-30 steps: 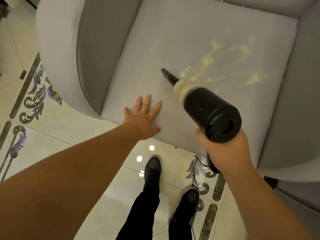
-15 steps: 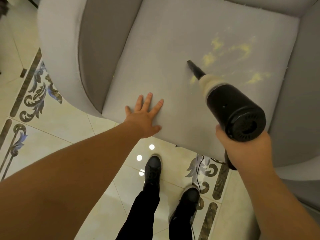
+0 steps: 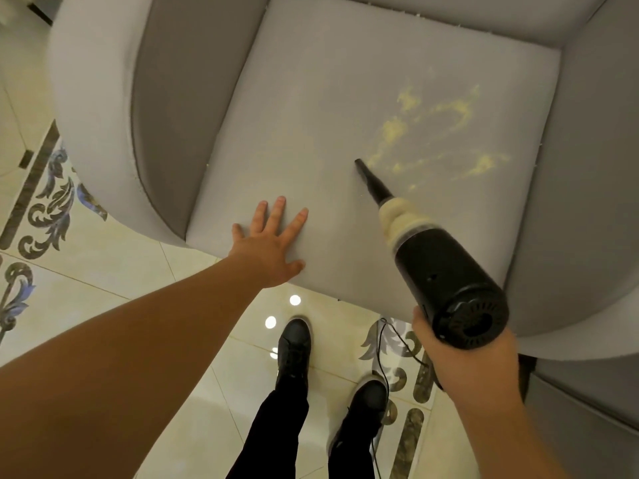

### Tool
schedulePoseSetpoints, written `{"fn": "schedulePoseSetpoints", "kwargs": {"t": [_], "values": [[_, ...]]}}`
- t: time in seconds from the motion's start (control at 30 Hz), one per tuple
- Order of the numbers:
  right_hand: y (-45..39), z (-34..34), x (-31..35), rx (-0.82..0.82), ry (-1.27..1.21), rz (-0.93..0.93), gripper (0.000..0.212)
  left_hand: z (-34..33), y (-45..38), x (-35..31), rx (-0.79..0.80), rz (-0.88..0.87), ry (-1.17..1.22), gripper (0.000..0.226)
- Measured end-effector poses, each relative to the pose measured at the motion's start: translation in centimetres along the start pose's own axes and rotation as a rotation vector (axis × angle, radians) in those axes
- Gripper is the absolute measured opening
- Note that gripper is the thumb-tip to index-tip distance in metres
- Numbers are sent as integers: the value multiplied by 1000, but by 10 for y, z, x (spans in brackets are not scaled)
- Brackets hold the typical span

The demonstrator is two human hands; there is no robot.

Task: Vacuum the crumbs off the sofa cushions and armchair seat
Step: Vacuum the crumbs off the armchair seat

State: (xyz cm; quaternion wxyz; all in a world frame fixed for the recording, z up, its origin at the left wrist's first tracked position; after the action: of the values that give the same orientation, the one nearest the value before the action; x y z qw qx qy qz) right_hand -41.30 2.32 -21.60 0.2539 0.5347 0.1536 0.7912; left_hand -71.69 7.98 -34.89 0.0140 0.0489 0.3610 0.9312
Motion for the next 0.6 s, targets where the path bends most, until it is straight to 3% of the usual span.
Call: {"fn": "schedulePoseSetpoints", "kwargs": {"t": [0.27,0.4,0.6], "values": [[-36,4,21,-55,-138,58,35,2,1,-6,-24,5,41,101],[-15,11,-1,27,-106,-50,35,23,-9,-46,-131,-131,100,97],[-32,13,-4,-37,-95,-28,35,40,-33,-107,-74,-220,40,99]]}}
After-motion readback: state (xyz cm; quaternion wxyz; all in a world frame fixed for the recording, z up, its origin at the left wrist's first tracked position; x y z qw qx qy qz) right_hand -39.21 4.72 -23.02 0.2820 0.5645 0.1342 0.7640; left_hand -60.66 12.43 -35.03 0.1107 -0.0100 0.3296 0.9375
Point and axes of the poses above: each hand's wrist, its own y-axis away from the middle knuckle, its own z-axis out of the back of the hand, x = y × z, the point moved 1 cm from there along -y, towards the middle knuckle, and after that the axes turned 8 degrees about -y, right-handed, at the moved point
